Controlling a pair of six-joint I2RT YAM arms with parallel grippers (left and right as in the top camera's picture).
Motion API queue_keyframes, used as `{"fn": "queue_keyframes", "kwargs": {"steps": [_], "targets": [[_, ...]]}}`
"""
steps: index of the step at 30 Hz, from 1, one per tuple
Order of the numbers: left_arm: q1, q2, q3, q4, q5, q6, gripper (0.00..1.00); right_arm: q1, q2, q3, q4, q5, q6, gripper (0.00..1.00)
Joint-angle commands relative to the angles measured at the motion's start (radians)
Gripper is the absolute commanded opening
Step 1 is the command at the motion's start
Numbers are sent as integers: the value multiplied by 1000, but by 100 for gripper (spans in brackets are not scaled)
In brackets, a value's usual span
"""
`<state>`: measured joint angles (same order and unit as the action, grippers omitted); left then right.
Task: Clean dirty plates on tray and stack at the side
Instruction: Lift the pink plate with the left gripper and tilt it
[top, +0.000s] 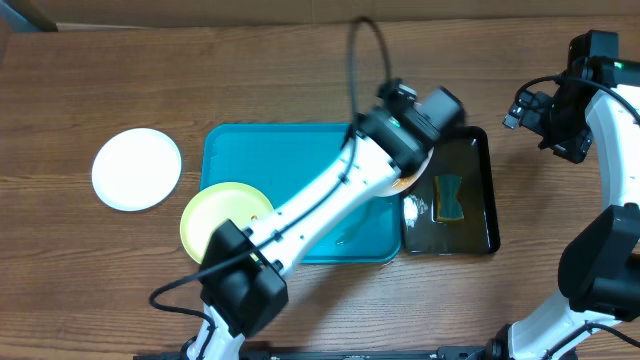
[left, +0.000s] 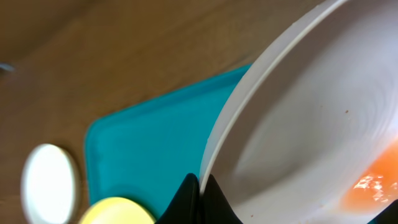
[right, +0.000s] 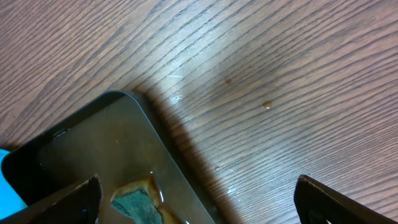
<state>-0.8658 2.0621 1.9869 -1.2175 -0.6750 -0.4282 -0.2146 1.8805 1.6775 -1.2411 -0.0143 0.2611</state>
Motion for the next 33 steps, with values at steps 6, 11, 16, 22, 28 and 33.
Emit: {"fn": "queue_keyframes", "kwargs": {"steps": [6,11,16,22,28,33], "targets": [[-180,-14,26,60,-518,3,4,-2,-14,11,6,6,0,100],[-236,-14,26,133,-613,84,4,-2,-14,11,6,6,0,100],[-246,-14,26,161,-644,95,4,-2,-14,11,6,6,0,100],[-240,-14,26,180,-606,69,4,-2,-14,11,6,6,0,100],[-140,-14,26,164,-205,38,4,-2,-14,11,6,6,0,100],[46,-15,26,116,181,-20,4,-2,-14,11,6,6,0,100]]}}
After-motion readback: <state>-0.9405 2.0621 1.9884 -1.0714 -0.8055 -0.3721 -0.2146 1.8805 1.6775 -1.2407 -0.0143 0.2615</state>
